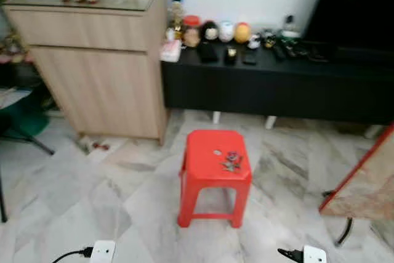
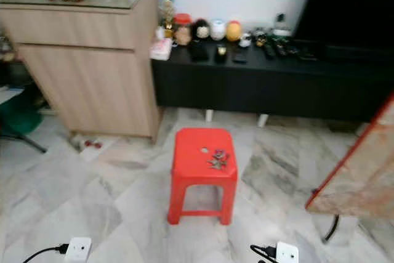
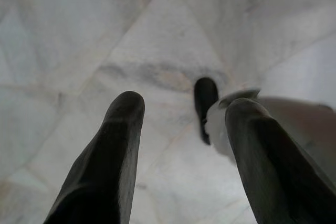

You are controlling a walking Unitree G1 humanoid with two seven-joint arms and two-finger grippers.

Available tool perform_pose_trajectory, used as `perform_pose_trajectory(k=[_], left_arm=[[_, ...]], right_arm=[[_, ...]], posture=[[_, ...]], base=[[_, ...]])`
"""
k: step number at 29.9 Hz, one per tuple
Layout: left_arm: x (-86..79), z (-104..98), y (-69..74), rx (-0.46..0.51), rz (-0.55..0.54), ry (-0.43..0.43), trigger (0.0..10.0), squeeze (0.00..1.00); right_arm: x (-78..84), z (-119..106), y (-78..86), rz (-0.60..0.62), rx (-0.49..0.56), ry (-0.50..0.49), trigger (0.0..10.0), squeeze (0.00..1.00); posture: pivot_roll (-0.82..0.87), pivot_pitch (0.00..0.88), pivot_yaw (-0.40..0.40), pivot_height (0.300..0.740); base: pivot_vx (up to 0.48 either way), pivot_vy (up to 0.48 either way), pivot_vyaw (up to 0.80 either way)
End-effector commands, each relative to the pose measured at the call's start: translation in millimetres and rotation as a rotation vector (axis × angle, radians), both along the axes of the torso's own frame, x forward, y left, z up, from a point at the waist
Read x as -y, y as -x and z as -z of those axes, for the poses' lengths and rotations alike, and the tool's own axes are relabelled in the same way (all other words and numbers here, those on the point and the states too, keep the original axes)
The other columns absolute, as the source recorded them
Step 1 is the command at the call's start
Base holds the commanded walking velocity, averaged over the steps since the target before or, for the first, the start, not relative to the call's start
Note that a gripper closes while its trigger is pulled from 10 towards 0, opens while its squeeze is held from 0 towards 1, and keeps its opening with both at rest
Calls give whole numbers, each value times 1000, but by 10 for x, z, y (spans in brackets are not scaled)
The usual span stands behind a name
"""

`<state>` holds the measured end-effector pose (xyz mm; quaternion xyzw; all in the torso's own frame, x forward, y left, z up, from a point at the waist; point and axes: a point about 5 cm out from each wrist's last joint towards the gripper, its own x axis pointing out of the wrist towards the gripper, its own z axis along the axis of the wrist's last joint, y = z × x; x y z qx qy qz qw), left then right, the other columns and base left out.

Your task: Hang keys on a hook

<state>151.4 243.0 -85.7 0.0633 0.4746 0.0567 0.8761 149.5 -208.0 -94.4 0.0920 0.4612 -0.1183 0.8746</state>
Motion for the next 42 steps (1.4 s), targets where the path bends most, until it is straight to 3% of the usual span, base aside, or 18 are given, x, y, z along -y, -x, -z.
perform_pose_trajectory(k=[1,24,30,42], left_arm=[[30,-6,-38,4,12,5,10000,0],[25,-11,-47,6,8,4,10000,0],[28,-11,-49,6,10,5,10000,0],[28,-10,-46,5,14,4,10000,0]], right_arm=[[35,8,35,-1,-13,7,10000,0],[29,-3,10,-37,-3,7,10000,0],[29,-8,1,-51,3,3,10000,0],[23,-4,8,-45,2,-13,10000,0]], posture=[[50,0,-78,740],[48,0,-79,740],[47,0,-79,740],[45,0,-79,740]], base=[[244,0,0],[244,0,0],[241,0,745],[223,0,0]])
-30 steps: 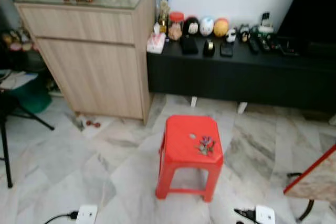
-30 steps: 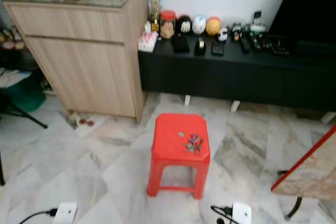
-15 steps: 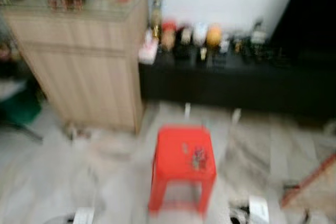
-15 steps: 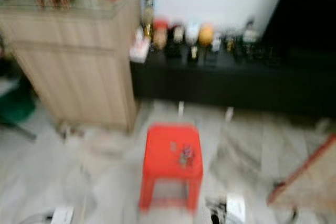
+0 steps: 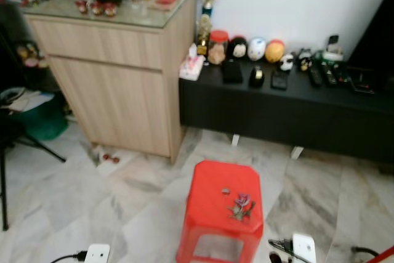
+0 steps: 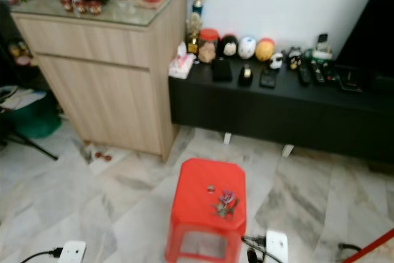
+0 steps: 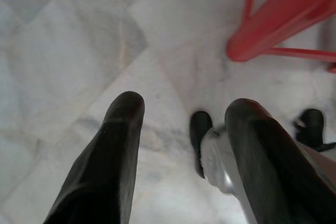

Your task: Hang keys on a hook

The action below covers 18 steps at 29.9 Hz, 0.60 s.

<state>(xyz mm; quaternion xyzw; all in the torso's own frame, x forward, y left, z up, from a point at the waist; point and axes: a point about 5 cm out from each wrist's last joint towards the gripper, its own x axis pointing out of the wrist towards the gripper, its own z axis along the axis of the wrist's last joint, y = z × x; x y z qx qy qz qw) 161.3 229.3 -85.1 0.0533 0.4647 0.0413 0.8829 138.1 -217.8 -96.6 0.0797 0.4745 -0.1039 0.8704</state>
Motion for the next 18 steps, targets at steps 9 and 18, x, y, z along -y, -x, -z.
perform_pose_trajectory(k=[9,18], left_arm=[[-110,-3,56,-19,-5,-34,10000,0],[-107,-7,48,-9,-5,-29,10000,0]], right_arm=[[-78,-31,-113,-26,41,-26,10000,0],[-80,-35,-120,-22,51,-33,10000,0]], posture=[[39,0,-76,740],[35,0,-76,740]], base=[[135,0,0],[0,0,0]])
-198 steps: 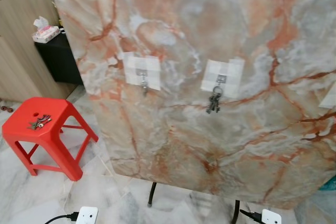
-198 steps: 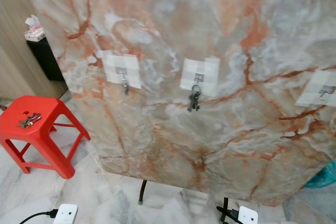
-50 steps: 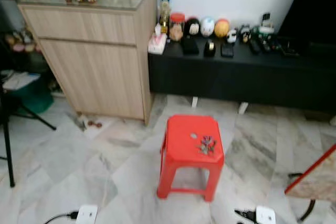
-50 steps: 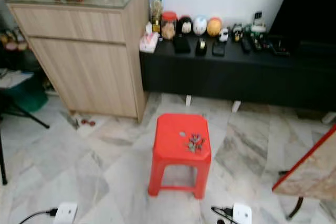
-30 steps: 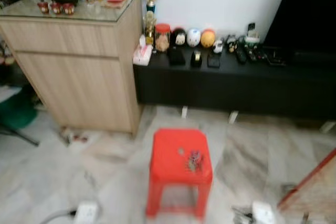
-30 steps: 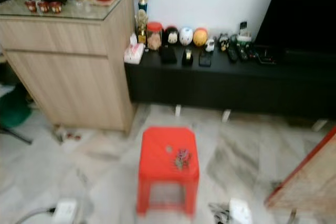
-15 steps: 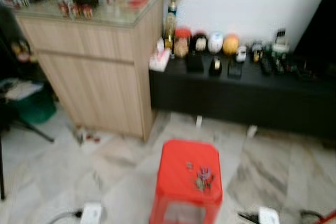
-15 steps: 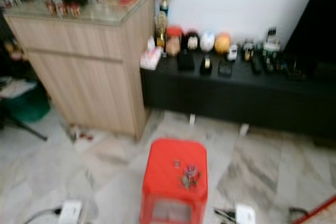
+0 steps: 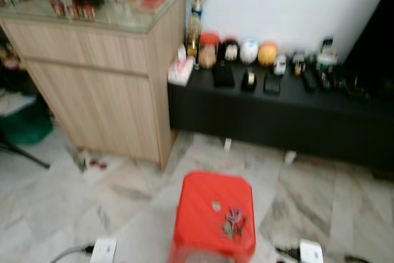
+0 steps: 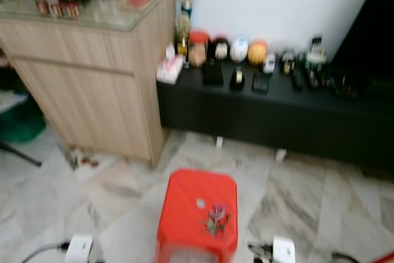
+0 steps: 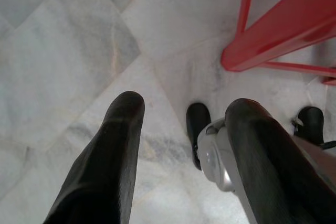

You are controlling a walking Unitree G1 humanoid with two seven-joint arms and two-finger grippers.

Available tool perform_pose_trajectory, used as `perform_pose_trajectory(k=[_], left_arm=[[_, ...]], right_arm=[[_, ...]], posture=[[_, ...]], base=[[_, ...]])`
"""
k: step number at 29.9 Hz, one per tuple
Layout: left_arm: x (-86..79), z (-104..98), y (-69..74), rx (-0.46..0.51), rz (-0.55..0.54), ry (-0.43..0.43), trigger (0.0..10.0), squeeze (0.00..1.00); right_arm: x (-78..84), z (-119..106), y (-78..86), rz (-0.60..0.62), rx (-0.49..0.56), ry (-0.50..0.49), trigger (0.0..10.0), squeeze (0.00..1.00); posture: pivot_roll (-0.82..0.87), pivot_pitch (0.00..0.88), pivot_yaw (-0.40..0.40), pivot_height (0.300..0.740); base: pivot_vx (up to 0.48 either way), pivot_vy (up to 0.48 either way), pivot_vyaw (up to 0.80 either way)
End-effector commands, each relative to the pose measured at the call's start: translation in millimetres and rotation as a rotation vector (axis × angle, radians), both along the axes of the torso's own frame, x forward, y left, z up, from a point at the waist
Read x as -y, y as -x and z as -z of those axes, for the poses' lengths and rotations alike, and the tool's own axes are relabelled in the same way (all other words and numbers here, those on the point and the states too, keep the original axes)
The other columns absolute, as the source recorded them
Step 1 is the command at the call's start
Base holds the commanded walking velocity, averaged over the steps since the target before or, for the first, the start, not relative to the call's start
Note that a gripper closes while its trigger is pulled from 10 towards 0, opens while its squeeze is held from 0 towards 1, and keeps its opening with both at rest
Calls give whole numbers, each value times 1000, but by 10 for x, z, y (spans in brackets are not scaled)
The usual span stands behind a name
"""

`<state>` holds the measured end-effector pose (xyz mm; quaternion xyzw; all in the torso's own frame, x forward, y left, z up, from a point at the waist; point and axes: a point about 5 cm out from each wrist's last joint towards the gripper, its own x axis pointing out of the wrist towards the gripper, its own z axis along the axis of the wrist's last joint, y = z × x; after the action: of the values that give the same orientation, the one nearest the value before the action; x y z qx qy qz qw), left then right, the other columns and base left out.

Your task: Hang keys on a hook

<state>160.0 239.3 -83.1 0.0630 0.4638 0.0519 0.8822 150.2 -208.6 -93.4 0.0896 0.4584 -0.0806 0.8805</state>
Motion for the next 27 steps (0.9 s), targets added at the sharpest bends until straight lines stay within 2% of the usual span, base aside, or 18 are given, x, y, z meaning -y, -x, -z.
perform_pose_trajectory(k=[1,18,25,27], left_arm=[[-7,14,36,-12,4,-2,10000,0],[-72,-37,-51,-10,28,-26,10000,0],[-112,-44,-40,-17,39,-40,10000,0],[-141,-36,-3,-28,24,-44,10000,0]], right_arm=[[11,-4,0,9,9,1,10000,0],[-107,-25,-108,40,35,-14,10000,0],[-148,-13,-93,60,33,-25,10000,0],[-179,2,-65,48,23,-25,10000,0]], posture=[[34,0,-75,740],[31,0,-19,740],[60,0,-12,740],[16,0,36,740]], base=[[0,0,0],[0,0,0],[0,0,0],[0,0,0]])
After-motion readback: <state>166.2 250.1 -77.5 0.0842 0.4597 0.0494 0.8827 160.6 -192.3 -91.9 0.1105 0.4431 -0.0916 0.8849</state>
